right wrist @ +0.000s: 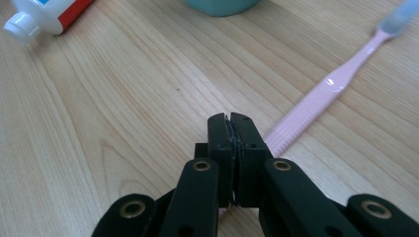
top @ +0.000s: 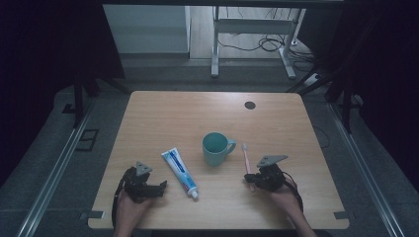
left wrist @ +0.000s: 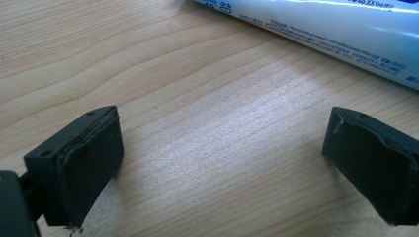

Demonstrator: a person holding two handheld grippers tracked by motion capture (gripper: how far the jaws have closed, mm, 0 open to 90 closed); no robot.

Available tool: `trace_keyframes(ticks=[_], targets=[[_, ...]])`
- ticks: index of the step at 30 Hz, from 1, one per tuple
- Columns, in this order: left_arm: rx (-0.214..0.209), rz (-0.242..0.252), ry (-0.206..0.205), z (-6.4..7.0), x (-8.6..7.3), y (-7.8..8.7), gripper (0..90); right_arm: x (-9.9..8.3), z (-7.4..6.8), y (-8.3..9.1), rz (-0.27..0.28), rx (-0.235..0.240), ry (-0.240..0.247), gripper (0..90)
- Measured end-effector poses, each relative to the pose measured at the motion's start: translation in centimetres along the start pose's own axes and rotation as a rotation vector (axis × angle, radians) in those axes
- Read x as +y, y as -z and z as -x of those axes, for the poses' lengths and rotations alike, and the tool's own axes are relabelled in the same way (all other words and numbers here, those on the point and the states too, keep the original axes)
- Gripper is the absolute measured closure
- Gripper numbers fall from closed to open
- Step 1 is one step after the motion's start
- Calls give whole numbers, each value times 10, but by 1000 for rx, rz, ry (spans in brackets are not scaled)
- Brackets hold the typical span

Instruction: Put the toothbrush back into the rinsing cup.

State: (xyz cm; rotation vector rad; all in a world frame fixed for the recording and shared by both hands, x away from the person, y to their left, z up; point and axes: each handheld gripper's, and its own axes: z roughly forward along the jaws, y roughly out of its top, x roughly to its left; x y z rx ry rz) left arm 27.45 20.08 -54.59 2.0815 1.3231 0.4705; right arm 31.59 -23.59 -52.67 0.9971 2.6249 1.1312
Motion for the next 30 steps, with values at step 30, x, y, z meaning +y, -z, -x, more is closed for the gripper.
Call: trace_keyframes(ticks=[30], targets=[[0,0,-1,0,0,0,23,-26,44,37,2,-109,-99,874]])
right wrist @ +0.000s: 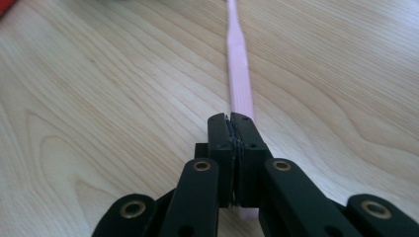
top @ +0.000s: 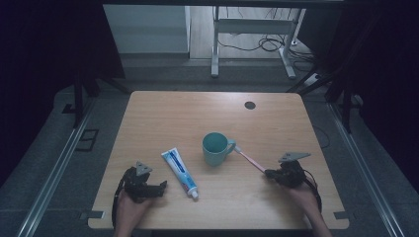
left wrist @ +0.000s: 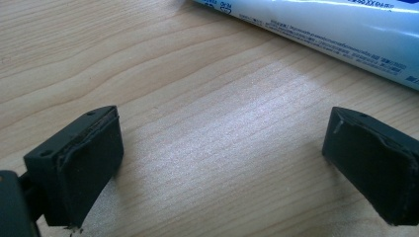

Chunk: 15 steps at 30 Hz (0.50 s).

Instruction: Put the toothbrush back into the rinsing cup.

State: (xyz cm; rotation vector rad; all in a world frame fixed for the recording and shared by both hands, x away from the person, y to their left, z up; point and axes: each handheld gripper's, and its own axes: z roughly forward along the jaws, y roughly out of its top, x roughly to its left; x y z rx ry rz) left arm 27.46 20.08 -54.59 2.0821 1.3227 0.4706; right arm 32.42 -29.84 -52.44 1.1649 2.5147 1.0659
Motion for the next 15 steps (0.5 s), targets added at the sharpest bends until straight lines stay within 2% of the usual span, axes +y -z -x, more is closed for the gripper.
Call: trace_keyframes(ticks=[5,15], targets=[[0,0,0,0,0,0,22,-4,4,1,-7,-5,-16,870],[0,0,0,0,0,0,22,7,-2,10,-7,-3,23,807]])
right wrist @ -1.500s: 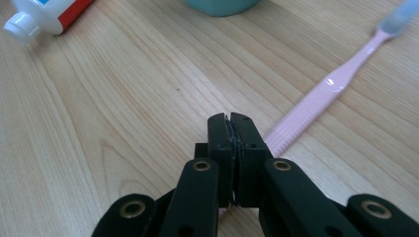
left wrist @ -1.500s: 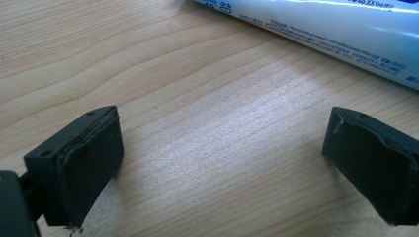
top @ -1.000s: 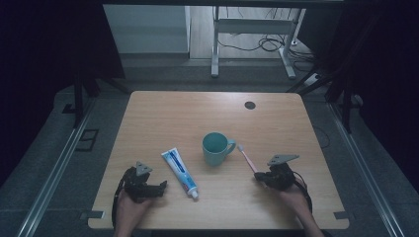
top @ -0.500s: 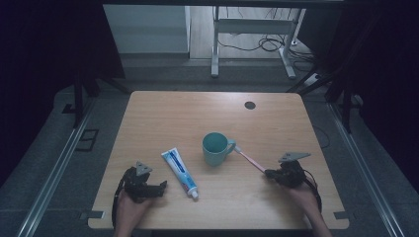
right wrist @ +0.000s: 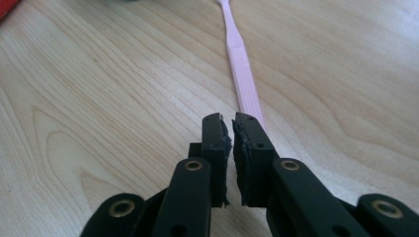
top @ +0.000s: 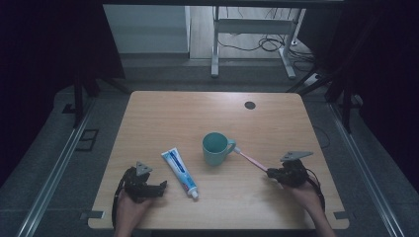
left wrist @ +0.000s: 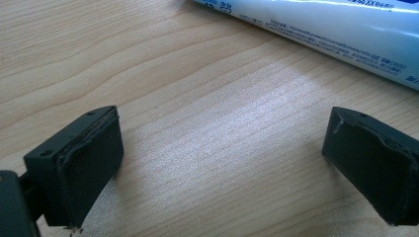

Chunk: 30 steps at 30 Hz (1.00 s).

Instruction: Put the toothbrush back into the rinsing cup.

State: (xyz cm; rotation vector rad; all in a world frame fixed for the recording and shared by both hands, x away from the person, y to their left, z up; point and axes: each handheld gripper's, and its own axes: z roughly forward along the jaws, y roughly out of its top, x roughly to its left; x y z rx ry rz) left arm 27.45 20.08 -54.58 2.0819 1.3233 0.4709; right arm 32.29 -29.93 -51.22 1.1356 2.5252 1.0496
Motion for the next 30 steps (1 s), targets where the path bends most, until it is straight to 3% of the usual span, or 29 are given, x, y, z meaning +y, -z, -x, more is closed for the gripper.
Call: trace_keyframes(ticks=[5,13,30], targets=[[0,0,1,0,0,0,22,9,2,5,-14,-8,12,765],[0,-1,-1,0,0,0,22,24,10,2,-85,-24,7,684],[-1,-1,-1,0,0,0,21,57,13,-21,-254,-34,41,629]])
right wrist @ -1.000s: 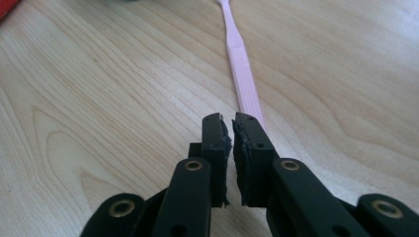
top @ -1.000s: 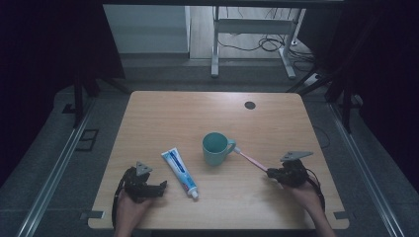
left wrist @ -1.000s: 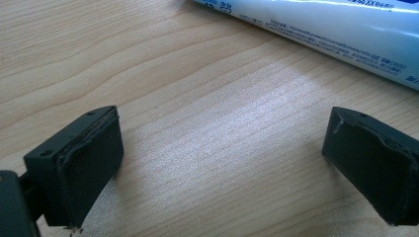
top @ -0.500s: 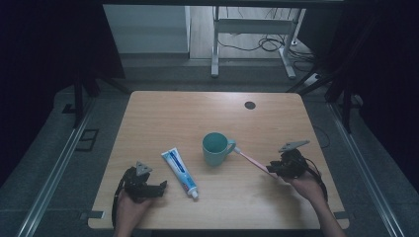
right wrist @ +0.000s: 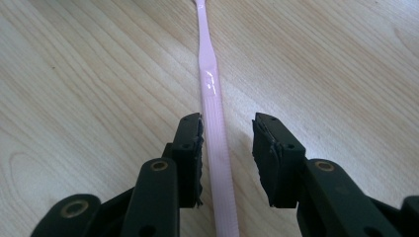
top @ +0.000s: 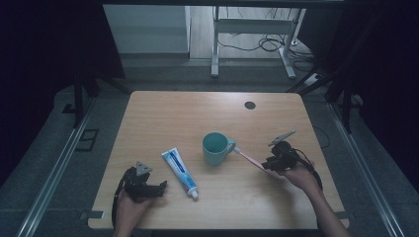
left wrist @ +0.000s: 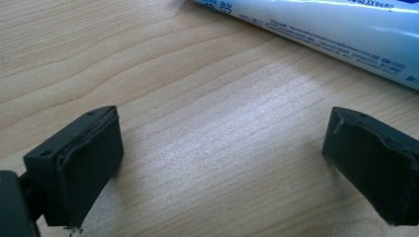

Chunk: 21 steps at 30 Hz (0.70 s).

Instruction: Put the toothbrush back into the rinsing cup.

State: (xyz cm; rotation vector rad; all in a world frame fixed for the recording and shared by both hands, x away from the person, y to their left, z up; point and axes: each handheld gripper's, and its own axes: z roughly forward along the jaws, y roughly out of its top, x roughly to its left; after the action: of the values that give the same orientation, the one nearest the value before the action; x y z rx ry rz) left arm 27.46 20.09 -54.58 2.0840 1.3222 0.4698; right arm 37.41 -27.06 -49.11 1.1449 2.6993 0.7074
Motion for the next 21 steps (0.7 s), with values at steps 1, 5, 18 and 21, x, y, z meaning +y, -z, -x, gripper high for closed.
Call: trace_keyframes(ticks=[1,5,18,21], targets=[[0,0,0,0,0,0,21,0,0,0,0,0,0,629],[0,0,0,0,0,0,21,10,-5,-6,-42,-5,22,604],[-1,-1,-1,0,0,0,20,38,-13,-26,-185,-38,86,715],[-2,-2,-2,0,0,0,19,42,-14,-28,-208,-46,95,735]])
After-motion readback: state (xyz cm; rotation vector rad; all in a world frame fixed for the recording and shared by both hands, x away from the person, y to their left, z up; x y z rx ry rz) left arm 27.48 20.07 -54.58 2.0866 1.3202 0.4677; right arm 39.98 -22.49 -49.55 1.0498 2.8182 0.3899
